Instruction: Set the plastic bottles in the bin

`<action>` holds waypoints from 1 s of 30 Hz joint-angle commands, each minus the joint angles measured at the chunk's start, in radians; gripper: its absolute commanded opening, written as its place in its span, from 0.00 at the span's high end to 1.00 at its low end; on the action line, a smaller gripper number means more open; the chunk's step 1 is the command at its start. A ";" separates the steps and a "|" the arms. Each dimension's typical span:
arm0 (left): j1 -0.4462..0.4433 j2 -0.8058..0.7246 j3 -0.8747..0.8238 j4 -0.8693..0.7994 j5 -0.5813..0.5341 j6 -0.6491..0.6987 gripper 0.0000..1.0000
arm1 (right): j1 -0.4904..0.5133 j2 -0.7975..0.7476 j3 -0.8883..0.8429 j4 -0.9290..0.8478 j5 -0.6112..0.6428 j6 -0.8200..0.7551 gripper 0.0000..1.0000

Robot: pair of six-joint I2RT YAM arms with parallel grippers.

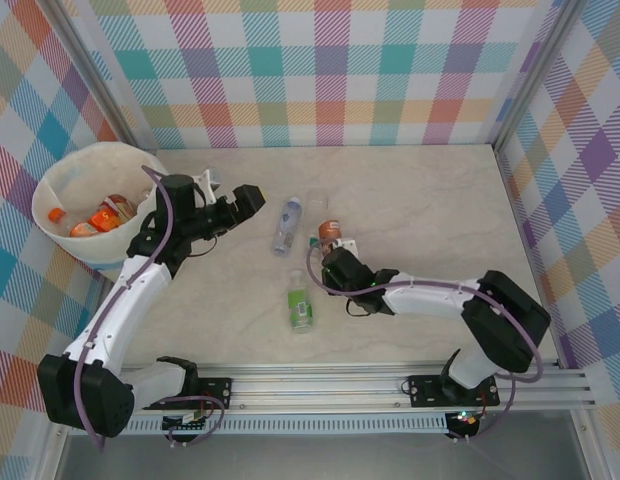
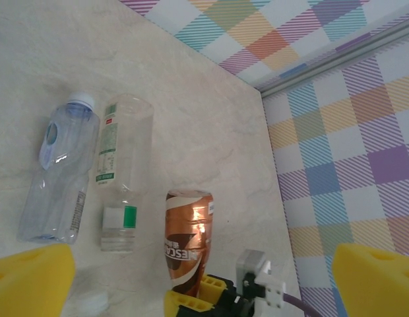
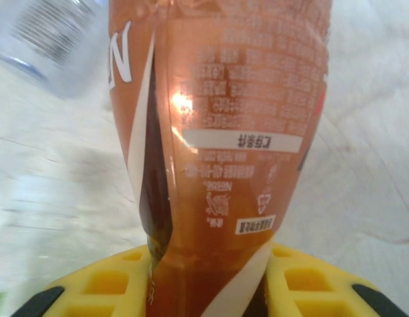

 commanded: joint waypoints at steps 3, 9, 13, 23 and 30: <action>-0.055 0.031 -0.007 0.072 0.023 -0.008 0.00 | 0.008 -0.113 -0.053 0.229 -0.170 -0.174 0.78; -0.133 0.061 -0.042 0.143 -0.014 -0.011 0.00 | 0.007 -0.144 -0.034 0.294 -0.341 -0.221 0.78; -0.194 0.087 -0.057 0.172 -0.021 0.007 0.00 | 0.007 -0.131 0.000 0.301 -0.419 -0.222 0.76; -0.235 0.108 -0.093 0.180 -0.064 0.030 0.02 | 0.007 -0.130 0.057 0.301 -0.507 -0.213 0.76; -0.235 0.116 -0.084 0.189 -0.013 0.033 0.26 | 0.007 -0.131 0.073 0.294 -0.532 -0.210 0.75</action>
